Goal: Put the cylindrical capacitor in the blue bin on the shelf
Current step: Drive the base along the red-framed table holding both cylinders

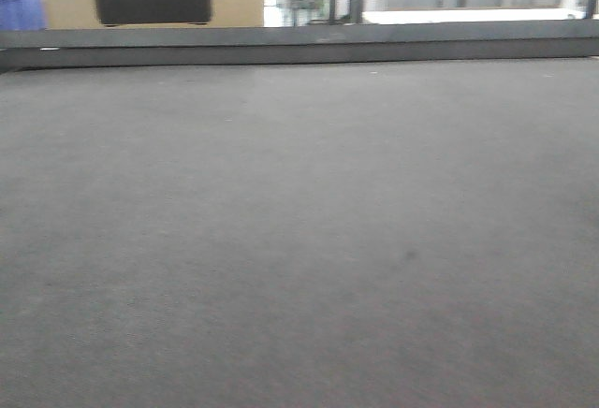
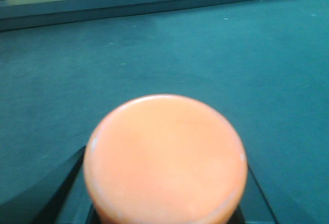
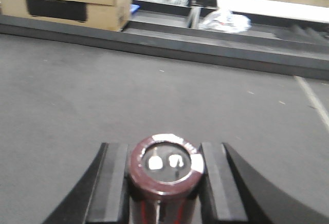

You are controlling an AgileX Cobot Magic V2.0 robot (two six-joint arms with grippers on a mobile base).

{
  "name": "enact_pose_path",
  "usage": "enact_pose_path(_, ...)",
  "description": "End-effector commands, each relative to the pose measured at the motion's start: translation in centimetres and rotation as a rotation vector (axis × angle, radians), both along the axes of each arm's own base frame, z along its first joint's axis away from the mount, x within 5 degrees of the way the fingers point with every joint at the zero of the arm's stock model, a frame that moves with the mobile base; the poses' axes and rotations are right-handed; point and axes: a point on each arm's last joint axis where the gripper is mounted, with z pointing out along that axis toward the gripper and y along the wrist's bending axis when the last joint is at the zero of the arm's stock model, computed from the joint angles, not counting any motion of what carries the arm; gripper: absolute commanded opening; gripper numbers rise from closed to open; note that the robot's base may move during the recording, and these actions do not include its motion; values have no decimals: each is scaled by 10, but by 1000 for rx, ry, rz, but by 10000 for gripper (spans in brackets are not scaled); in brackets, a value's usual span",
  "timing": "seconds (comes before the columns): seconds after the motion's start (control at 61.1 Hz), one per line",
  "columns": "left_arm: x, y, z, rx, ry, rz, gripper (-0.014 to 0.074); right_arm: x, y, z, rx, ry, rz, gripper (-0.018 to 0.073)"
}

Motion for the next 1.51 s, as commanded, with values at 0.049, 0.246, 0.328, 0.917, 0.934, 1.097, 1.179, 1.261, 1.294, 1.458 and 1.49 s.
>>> enact_pose_path(0.049,-2,0,5,-12,-33,-3,-111,-2,-1,6,-4,-43,-2,-81)
enact_pose_path(0.246,-2,0,5,-12,-33,-3,-111,-2,-1,6,-4,-45,-2,-81)
enact_pose_path(0.328,-2,0,5,-12,-33,-3,-111,-2,-1,6,-4,-45,-2,-81)
enact_pose_path(0.917,-2,0,5,-12,-33,-3,-111,-2,-1,6,-4,-45,-2,-81)
enact_pose_path(0.934,-2,0,5,-12,-33,-3,-111,-2,-1,6,-4,-45,-2,-81)
enact_pose_path(1.097,-2,0,5,-12,-33,-3,-111,-2,-1,6,-4,-45,-2,-81)
enact_pose_path(1.179,-2,0,5,-12,-33,-3,-111,-2,-1,6,-4,-45,-2,-81)
enact_pose_path(1.261,-2,0,5,-12,-33,-3,-111,-2,-1,6,-4,-45,-2,-81)
enact_pose_path(1.294,-2,0,5,-12,-33,-3,-111,-2,-1,6,-4,-45,-2,-81)
enact_pose_path(1.458,-2,0,5,-12,-33,-3,-111,-2,-1,6,-4,-45,-2,-81)
enact_pose_path(1.49,-2,0,5,-12,-33,-3,-111,-2,-1,6,-4,-45,-2,-81)
